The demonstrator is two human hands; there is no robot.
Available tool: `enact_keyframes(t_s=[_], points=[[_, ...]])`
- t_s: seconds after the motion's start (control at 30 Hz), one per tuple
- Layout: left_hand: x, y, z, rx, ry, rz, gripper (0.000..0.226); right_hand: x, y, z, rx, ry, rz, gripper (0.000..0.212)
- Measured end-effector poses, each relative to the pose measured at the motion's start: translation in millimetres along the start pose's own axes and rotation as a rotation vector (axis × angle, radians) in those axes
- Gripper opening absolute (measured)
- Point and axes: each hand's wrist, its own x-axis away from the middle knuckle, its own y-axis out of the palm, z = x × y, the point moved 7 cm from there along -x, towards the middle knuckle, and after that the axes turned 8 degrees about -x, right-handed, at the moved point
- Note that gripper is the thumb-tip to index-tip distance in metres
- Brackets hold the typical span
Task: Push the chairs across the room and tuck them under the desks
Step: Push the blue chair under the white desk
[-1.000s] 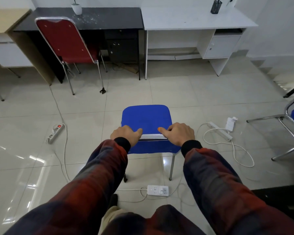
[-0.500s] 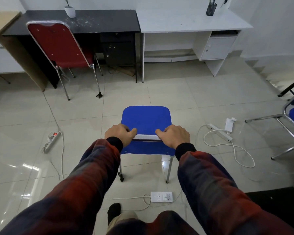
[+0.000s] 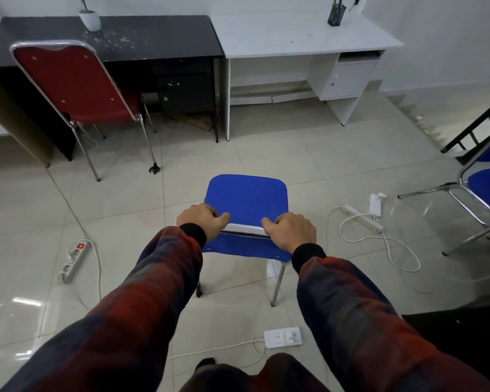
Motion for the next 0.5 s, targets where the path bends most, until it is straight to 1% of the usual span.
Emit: enact_keyframes(t_s=[0.27,0.5], points=[[-49,-16,-19,0.001,0.067,-0.034,0.043,-21,9,-32,-0.030,0.065,0.048,0.051],[-73,-25,-31,-0.022,0.111,-0.045,0.044,-33,19,-48,-0.032,0.100,0.109,0.053]])
